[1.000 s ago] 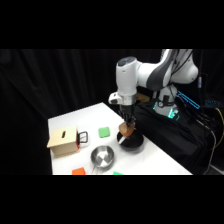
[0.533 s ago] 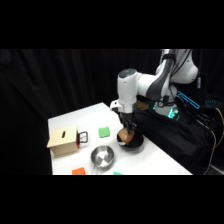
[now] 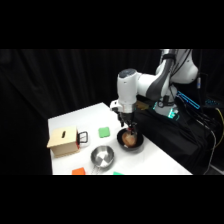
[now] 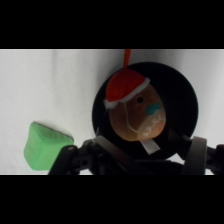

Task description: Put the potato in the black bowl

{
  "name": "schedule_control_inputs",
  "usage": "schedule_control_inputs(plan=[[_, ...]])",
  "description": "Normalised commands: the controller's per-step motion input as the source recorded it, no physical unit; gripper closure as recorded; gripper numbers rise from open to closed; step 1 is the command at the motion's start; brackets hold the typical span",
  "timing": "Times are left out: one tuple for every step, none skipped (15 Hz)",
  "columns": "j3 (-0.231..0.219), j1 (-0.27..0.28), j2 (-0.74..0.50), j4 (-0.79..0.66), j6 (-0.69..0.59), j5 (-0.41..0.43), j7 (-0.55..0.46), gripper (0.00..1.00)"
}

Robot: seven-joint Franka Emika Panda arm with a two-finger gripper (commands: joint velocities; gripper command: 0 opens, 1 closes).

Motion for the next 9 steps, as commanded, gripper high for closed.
schedule_control_inputs(plan=[[0.032,0.007,-0.4,0.0,-0.34,-0.061,0.08,0.0],[0.039,0.004,-0.45,0.02,-0.41,-0.057,0.08,0.0],[0.043,0.0,-0.47,0.04,-0.46,-0.067,0.09,0.0],[0.05,-0.005,-0.45,0.06,-0.47,-0.057,0.07,0.0],[0.048,-0.016,-0.47,0.11,-0.52,-0.043,0.05,0.0],[0.047,-0.026,-0.44,0.14,-0.53,-0.056,0.06,0.0],[0.042,-0.034,-0.4,0.19,-0.55,-0.014,0.02,0.0],[0.035,-0.04,-0.35,0.22,-0.52,0.009,-0.01,0.0],[0.026,-0.036,-0.27,0.25,-0.49,0.084,-0.09,0.0]])
